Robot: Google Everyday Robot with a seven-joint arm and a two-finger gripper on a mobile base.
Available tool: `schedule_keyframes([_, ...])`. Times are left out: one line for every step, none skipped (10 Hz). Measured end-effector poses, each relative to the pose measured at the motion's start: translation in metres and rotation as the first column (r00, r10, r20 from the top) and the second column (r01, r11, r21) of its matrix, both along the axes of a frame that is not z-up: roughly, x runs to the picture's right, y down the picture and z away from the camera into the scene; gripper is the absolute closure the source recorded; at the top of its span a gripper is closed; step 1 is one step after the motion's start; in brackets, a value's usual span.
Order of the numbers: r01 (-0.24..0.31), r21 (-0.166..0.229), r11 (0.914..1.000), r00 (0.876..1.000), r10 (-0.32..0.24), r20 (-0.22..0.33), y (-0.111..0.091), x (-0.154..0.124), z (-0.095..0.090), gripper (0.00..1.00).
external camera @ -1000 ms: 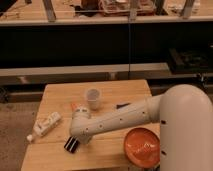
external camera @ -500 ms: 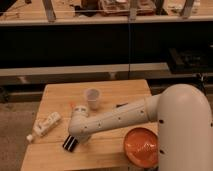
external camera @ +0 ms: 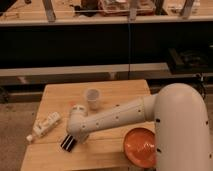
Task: Push the eraser across the table
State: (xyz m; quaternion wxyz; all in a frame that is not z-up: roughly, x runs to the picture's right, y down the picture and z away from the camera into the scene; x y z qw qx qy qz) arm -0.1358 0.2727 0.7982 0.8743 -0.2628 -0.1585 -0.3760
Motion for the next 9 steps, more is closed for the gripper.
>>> schedule_keyframes([0.006,-0.002,1.0,1.0,-0.006,-0.002,0.0,0.0,0.001,1.0])
schedule_keyframes([0.011,-0.002,0.9999,1.0,-0.011,0.002,0.0,-0.004,0.003,1.0])
schedule_keyframes([0.017,-0.001,0.9999,1.0,-0.017,0.013,0.0,-0.012,0.003,1.0])
schedule_keyframes([0.015,-0.002,0.9999,1.0,-0.015,0.011,-0.001,-0.01,0.001,1.0])
schedule_keyframes([0.015,-0.002,0.9999,1.0,-0.015,0.013,-0.002,-0.011,0.0,1.0])
schedule_keyframes([0.015,-0.002,0.9999,1.0,-0.015,0.012,-0.002,-0.011,0.001,1.0])
schedule_keyframes([0.019,-0.001,0.9998,1.0,-0.019,0.015,-0.002,-0.013,0.002,1.0])
schedule_keyframes([0.027,0.002,0.9996,0.999,-0.027,0.025,-0.003,-0.022,0.003,1.0])
schedule_keyframes([0.032,0.008,0.9995,0.999,-0.032,0.029,-0.004,-0.023,0.003,1.0])
